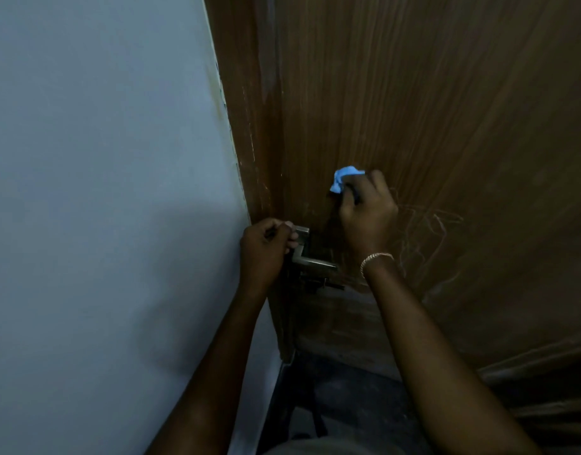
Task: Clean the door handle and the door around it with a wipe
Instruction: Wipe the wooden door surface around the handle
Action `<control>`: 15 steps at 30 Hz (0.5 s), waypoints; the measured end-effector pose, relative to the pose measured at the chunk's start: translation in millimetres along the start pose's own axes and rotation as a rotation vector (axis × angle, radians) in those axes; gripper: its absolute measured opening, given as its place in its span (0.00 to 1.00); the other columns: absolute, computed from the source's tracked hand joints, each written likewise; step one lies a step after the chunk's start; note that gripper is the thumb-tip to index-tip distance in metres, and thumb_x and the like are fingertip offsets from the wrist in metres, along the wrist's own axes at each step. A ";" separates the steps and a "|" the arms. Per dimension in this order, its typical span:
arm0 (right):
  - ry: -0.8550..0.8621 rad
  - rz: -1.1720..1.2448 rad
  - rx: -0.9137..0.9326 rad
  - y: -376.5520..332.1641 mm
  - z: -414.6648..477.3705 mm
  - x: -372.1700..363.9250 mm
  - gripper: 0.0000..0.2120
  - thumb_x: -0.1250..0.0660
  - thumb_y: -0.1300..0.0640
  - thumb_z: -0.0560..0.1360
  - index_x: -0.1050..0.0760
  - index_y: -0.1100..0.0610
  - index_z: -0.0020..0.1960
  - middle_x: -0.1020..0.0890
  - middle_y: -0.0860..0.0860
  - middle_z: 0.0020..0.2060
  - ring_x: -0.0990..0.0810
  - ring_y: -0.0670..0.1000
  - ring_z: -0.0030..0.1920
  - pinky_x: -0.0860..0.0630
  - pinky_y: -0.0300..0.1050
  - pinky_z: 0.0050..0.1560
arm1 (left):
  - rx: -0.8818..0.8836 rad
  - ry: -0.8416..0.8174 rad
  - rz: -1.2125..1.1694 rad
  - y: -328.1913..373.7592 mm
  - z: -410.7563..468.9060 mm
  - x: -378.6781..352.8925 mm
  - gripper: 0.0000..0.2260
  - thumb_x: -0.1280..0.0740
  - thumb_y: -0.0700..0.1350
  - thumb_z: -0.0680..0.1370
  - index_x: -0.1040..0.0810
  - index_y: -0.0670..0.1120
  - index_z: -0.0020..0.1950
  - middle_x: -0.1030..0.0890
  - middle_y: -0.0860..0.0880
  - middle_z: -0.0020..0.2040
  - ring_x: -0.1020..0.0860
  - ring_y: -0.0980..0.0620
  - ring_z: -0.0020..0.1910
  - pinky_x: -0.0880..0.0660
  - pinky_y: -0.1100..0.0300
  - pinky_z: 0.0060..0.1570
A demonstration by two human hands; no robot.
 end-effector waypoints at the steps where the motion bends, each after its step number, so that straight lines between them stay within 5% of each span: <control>1: -0.022 -0.018 0.031 -10.4 3.9 -5.4 0.07 0.33 0.60 0.75 0.21 0.54 0.52 0.23 0.48 0.49 0.23 0.46 0.40 0.26 0.39 0.36 | 0.006 -0.001 0.003 0.0 -0.5 -1.7 0.08 0.34 0.43 0.80 0.17 0.43 0.47 0.15 0.47 0.41 0.16 0.50 0.39 0.21 0.65 0.38; 6: -0.261 -0.131 0.114 -20.2 -21.4 -34.3 0.09 0.35 0.60 0.78 0.21 0.57 0.57 0.22 0.51 0.54 0.19 0.49 0.44 0.20 0.44 0.42 | -0.003 -0.025 0.027 5.5 -2.6 -11.5 0.09 0.34 0.44 0.80 0.17 0.40 0.48 0.15 0.46 0.41 0.16 0.50 0.40 0.21 0.65 0.39; 11: 0.035 -0.012 -0.112 25.7 -6.6 34.3 0.07 0.32 0.62 0.73 0.19 0.54 0.49 0.22 0.51 0.45 0.22 0.49 0.41 0.31 0.35 0.41 | 0.002 -0.018 0.012 0.9 -6.9 -3.8 0.09 0.34 0.42 0.80 0.17 0.38 0.49 0.15 0.46 0.40 0.16 0.54 0.37 0.22 0.67 0.36; 15: 0.033 -0.016 -0.037 1.1 9.2 28.7 0.07 0.34 0.60 0.74 0.20 0.54 0.51 0.21 0.50 0.49 0.21 0.49 0.43 0.24 0.43 0.41 | 0.018 -0.036 0.013 -1.8 -9.5 -11.5 0.09 0.34 0.42 0.80 0.17 0.38 0.49 0.15 0.44 0.41 0.17 0.53 0.37 0.21 0.66 0.37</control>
Point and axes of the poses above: each hand's wrist, its own z-axis towards the middle knuckle, its own x-axis out of the back of the hand, y = z × x, the point moved 10 cm from there along z, towards the middle knuckle
